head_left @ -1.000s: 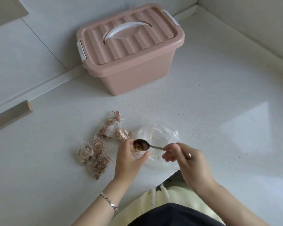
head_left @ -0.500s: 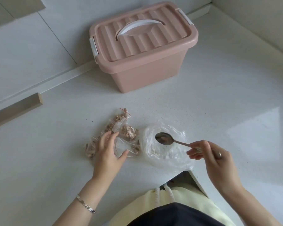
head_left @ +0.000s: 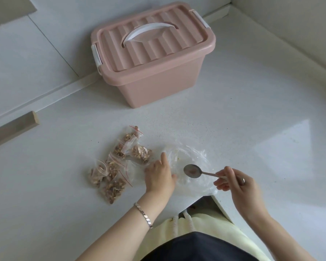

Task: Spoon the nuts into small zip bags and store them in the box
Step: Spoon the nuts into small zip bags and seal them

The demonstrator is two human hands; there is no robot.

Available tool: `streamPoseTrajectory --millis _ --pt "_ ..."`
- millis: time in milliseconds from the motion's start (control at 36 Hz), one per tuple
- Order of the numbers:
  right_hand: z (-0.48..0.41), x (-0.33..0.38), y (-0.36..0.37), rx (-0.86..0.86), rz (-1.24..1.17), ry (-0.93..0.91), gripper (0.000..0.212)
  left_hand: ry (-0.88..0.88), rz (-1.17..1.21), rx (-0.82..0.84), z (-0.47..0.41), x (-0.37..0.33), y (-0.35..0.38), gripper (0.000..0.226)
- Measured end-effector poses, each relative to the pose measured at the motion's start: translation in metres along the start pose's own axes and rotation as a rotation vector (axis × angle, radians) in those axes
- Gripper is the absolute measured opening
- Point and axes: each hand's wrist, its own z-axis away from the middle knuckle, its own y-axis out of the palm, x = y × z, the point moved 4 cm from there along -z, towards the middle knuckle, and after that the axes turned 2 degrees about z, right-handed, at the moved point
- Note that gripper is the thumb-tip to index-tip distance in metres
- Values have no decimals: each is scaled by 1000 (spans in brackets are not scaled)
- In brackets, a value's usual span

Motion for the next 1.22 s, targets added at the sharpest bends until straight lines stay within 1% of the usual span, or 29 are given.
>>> streamPoseTrajectory --millis 56,139,222,306,361,417,472,528,556,611,694,833,944,1083,1167,1222 --pt "1 -3 0 17 46 2 30 37 17 -31 0 0 -2 56" --pt "3 -7 -2 11 99 -1 28 109 200 -91 5 2 -9 57" --pt "5 -7 -8 -18 141 -8 26 134 352 -129 16 7 -19 55" --pt "5 -7 -10 -23 167 -19 26 236 377 -188 24 11 -22 54" --pt "6 -6 -9 -23 179 -24 26 288 374 -167 26 14 -17 55" --pt "6 -4 -8 -18 197 -33 26 284 356 -128 26 19 -11 53" --pt "6 -2 -7 -10 202 -44 26 265 351 -90 26 21 -8 43" --pt "7 1 -5 -4 170 -59 26 224 370 -81 25 22 -8 24" --pt "7 3 -3 -3 139 -64 26 189 388 -53 23 23 -6 19" --pt "8 7 2 3 58 -59 28 129 413 -7 19 23 -3 26" --pt "7 9 12 19 -37 -22 30 64 504 4 16 20 -4 37" --pt "3 5 26 35 -41 26 30 -24 599 30 12 17 -3 49" --pt "2 0 32 82 39 49 29 -82 579 41 10 16 -1 57" --pt "7 1 30 90 138 1 30 -145 530 24 10 17 1 67" --pt "9 -2 30 67 107 9 28 -167 475 32 11 15 0 68" --pt "8 -5 31 50 51 45 29 -186 483 32 12 15 0 66"
